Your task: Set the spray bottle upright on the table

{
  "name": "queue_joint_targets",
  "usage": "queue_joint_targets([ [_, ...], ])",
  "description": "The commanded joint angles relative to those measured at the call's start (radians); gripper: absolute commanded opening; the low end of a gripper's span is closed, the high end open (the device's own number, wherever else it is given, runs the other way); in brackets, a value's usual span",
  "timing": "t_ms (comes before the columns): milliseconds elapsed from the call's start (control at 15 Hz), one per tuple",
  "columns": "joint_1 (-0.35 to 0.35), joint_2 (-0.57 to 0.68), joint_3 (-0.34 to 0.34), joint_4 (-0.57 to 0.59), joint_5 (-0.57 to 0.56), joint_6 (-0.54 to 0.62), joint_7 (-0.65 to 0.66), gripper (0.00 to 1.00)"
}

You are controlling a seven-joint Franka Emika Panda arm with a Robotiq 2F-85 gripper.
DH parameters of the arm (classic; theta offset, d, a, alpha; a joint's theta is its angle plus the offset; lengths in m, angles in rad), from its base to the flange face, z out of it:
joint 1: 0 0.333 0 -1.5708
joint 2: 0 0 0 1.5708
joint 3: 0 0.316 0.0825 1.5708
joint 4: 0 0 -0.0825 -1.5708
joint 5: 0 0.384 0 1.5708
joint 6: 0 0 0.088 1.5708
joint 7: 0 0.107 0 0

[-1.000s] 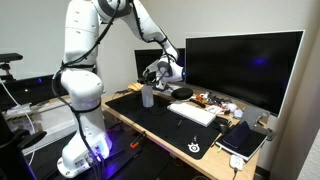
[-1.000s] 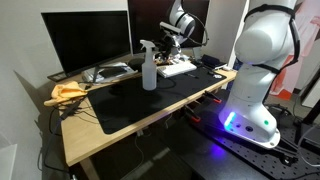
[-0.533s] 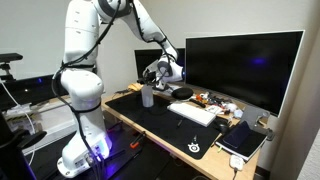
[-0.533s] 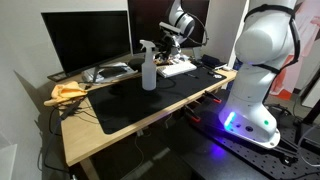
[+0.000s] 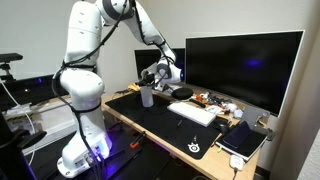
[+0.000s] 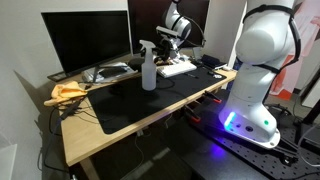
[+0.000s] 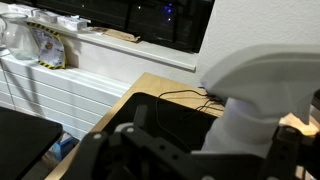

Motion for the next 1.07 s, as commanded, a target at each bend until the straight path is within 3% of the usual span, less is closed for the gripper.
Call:
queue_joint_targets([
  [0,-0.001,0.010,-0.006,0.033,-0.012,0.011,0.046,1.00],
  [1000,-0.019,0.045,-0.038,0.088,-0.002,0.042,0.089,1.00],
])
